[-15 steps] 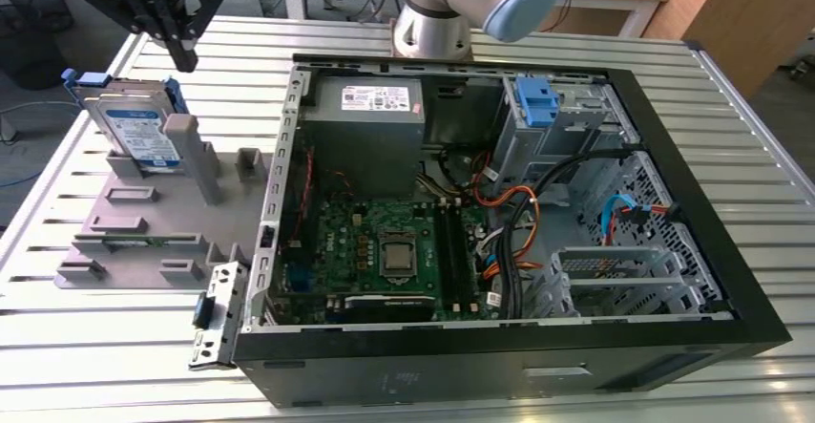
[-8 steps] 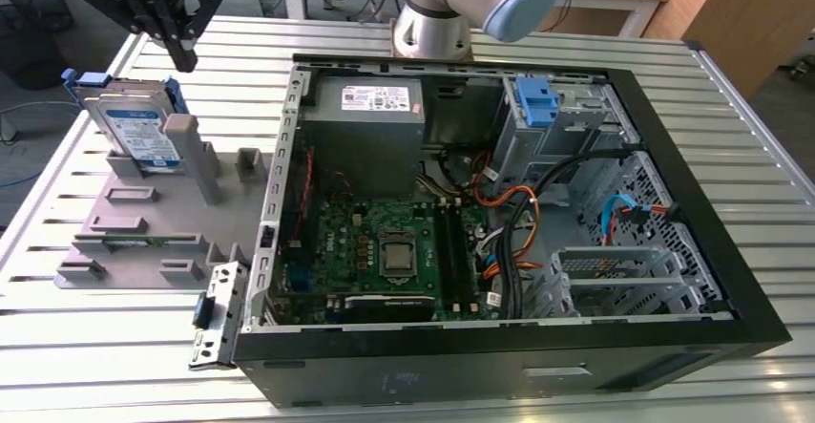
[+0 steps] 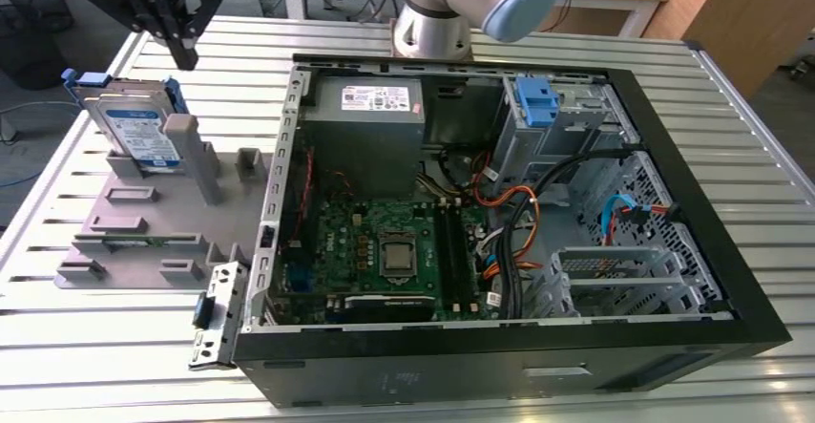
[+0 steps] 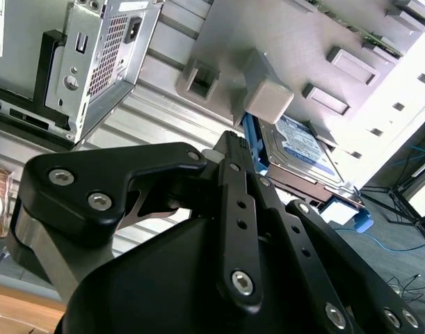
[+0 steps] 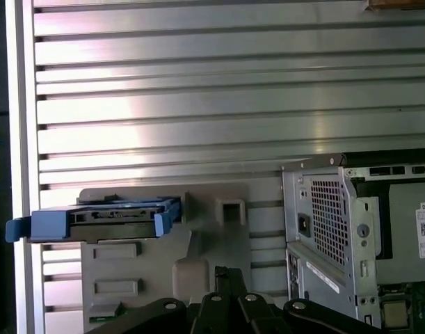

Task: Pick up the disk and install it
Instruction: 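Reach for the disk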

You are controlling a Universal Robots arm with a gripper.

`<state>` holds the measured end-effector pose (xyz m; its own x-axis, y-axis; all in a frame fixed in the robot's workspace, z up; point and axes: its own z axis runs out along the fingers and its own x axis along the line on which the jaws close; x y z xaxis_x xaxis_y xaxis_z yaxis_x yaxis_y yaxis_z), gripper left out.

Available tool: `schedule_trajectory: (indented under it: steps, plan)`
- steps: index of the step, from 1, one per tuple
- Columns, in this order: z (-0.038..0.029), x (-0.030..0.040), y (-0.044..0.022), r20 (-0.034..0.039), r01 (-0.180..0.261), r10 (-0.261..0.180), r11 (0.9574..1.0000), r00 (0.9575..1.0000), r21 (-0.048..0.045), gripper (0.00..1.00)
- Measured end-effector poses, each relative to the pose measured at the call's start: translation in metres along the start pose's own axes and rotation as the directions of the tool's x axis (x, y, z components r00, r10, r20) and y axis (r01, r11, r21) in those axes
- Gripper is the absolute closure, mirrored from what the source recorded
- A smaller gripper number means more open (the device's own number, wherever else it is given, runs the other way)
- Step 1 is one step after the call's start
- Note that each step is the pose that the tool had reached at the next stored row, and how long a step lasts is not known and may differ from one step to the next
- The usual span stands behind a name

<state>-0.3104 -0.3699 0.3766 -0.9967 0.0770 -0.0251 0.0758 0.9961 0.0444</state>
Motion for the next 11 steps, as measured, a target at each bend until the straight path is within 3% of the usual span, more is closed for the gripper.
schedule_trajectory:
  steps: [11]
  plan:
    - [0.0045,0.0096,0.0143,0.0003,-0.002,0.002,1.0,1.0,-0.0001,0.89]
